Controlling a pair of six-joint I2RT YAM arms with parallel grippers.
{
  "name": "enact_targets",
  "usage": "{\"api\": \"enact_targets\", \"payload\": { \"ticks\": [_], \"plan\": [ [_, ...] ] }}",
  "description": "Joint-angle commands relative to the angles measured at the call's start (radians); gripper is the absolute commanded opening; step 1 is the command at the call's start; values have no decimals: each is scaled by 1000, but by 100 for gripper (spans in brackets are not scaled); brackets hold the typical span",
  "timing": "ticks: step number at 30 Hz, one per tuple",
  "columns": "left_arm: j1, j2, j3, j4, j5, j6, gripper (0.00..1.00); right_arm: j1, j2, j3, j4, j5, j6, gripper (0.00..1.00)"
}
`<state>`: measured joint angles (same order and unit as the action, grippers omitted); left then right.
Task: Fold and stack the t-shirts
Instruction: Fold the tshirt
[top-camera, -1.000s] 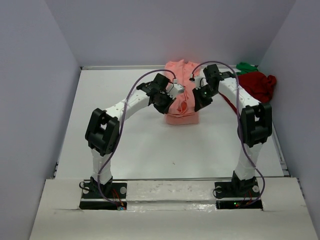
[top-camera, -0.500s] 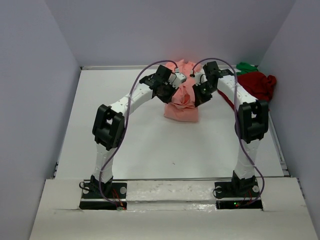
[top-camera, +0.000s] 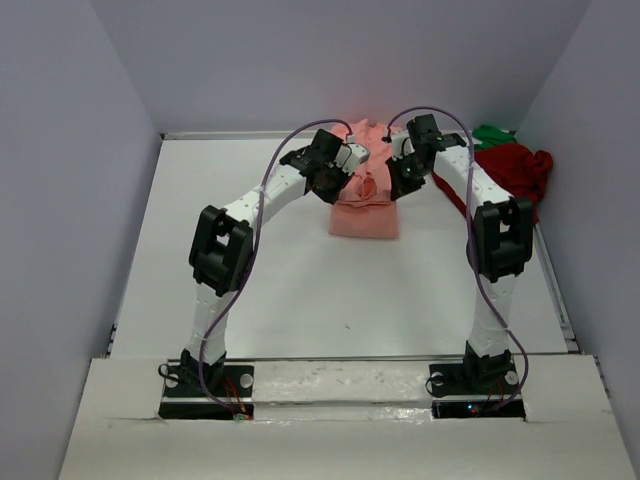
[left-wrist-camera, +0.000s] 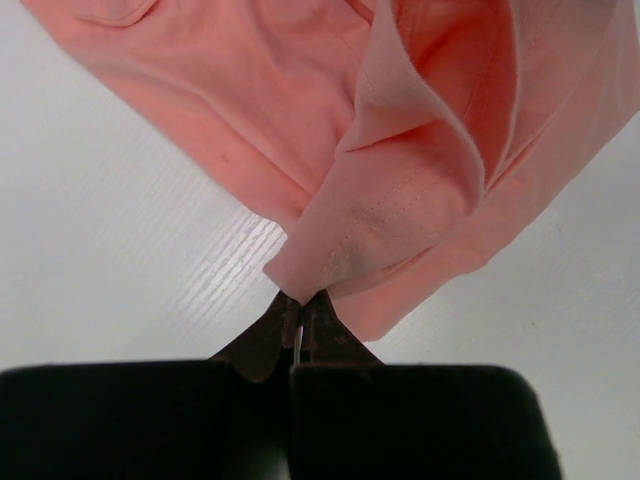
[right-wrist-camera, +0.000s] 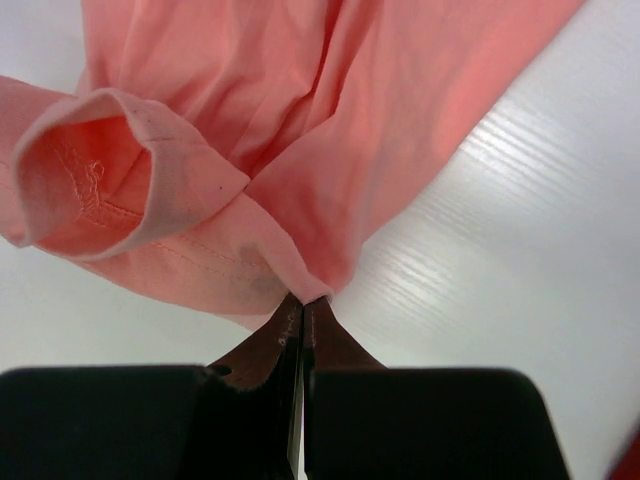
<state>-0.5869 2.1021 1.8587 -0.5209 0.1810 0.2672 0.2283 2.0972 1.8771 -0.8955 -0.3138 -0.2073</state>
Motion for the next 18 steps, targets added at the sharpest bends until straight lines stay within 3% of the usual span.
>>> {"api": "enact_targets", "payload": {
  "ticks": [1,18],
  "plan": [
    [10,-1,59,13,-26,21,0,-18,11,56,90,64,14,0],
    [55,131,218,1,-63,73,0,-18,126,152,115,65,-10,0]
  ]
}}
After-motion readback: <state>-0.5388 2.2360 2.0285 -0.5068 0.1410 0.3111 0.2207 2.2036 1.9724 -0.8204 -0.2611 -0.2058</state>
